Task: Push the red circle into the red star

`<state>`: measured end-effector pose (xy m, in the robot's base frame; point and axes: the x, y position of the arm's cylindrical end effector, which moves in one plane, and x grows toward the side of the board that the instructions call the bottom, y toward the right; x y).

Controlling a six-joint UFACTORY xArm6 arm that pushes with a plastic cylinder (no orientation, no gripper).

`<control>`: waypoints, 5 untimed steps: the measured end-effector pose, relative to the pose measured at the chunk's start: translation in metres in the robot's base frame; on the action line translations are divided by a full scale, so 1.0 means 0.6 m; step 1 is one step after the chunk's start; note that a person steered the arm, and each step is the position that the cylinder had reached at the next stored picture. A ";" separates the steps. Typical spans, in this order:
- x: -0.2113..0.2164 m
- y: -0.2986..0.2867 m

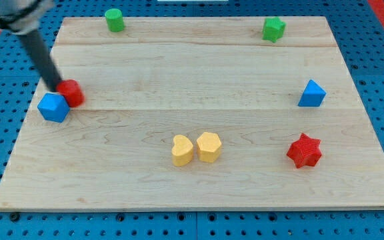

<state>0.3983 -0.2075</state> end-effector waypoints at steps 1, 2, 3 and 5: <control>0.022 0.127; 0.026 0.029; 0.076 0.079; 0.080 0.460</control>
<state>0.4462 0.0688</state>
